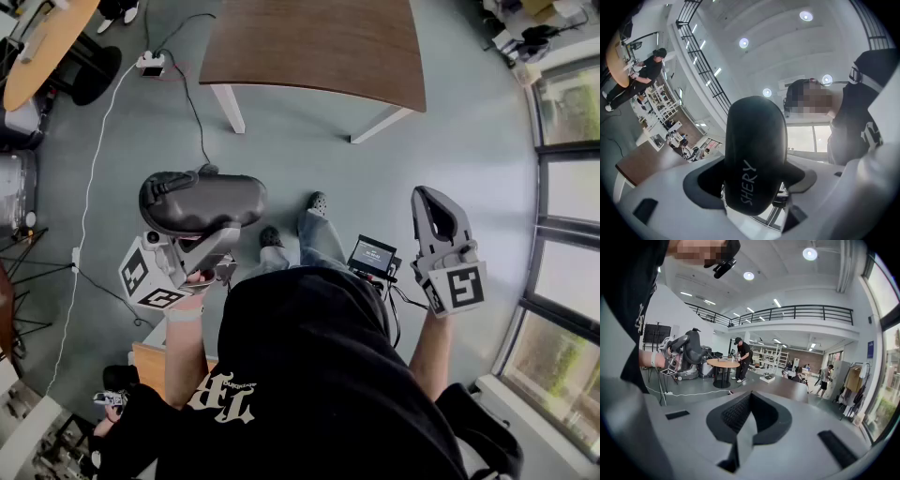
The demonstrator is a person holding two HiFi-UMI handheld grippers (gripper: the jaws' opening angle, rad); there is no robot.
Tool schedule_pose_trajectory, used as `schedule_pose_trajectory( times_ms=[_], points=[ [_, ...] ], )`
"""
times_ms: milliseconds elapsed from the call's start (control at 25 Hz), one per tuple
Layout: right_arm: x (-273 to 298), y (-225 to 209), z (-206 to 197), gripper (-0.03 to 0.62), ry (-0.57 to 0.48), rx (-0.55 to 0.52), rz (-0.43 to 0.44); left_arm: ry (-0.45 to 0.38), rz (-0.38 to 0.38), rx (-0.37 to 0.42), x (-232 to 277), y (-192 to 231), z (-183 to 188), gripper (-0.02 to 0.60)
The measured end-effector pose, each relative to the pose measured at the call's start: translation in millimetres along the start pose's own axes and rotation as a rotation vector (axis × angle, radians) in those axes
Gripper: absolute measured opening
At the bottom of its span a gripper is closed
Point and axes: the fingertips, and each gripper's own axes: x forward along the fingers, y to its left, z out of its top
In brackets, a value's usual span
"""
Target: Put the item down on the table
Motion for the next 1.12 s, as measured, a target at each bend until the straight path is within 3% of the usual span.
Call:
schedule_pose_trajectory(
  times_ms=[360, 720, 1120],
  points=[
    [4.8, -19.5, -9.3, -0.012, 0.003, 0.028, -0.014, 0.028, -0.031, -0.014, 29.8, 4.4, -9.3, 0.351],
    [21.9, -114.2, -37.3, -0.012, -0.016, 0.102, -0.054, 0.125, -0.088, -0.026, 137.0, 25.3, -57.4, 0.351],
    [15.8, -131.9, -35.1, -0.012, -0.037, 0.145, -0.093, 0.148, -0.118, -0.02, 153.9, 16.7, -51.4, 0.351]
  ],
)
